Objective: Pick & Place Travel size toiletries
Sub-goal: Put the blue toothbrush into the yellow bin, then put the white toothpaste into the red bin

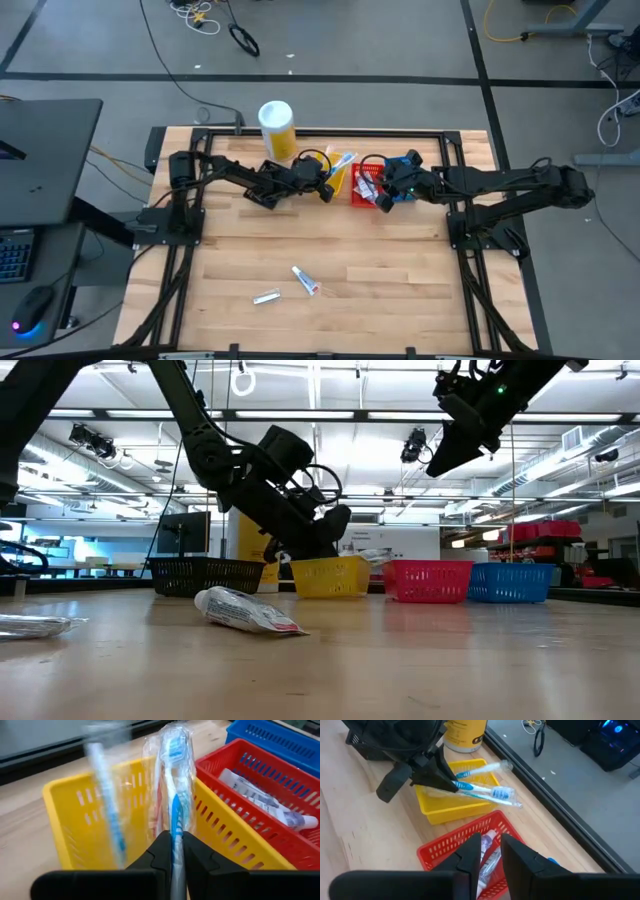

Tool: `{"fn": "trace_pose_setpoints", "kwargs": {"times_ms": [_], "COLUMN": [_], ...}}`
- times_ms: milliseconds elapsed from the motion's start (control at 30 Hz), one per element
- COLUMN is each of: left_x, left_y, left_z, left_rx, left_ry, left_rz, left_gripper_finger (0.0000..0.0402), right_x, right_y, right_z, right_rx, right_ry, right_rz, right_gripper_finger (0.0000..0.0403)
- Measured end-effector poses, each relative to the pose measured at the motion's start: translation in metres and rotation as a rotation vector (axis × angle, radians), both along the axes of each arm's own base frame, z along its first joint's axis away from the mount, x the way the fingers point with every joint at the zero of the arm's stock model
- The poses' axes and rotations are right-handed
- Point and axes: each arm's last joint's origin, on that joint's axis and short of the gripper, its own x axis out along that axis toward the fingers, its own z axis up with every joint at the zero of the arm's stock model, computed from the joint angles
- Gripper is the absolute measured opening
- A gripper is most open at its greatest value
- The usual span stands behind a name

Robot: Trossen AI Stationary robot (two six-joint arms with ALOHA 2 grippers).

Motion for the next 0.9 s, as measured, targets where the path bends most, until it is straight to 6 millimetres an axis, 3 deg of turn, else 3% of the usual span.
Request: {"fn": "trace_pose_setpoints", "kwargs": {"times_ms": [433, 667, 900], "left_x": [-0.001, -0.001, 0.007], "left_y": [0.0, 0.0, -0.002], "left_z": [-0.001, 0.0, 0.026], "left_rx": [-0.014, -0.037, 0.034], "left_ry": [0.005, -0.01, -0.02], "left_rz": [-0.007, 0.006, -0.071], "left_gripper_finger": [0.0051, 0.0096, 0.0138], "right_x": [0.0, 0.0, 0.001], "right_y": [0.0, 0.0, 0.0], "right_z": [0.0, 0.0, 0.0], "right_rx": [0.011, 0.012, 0.019], "right_ry": [-0.011, -0.013, -0.024], "right_rz": [-0.01, -0.01, -0.018], "right_gripper_finger": [0.0081, 0.0081, 0.0081]}}
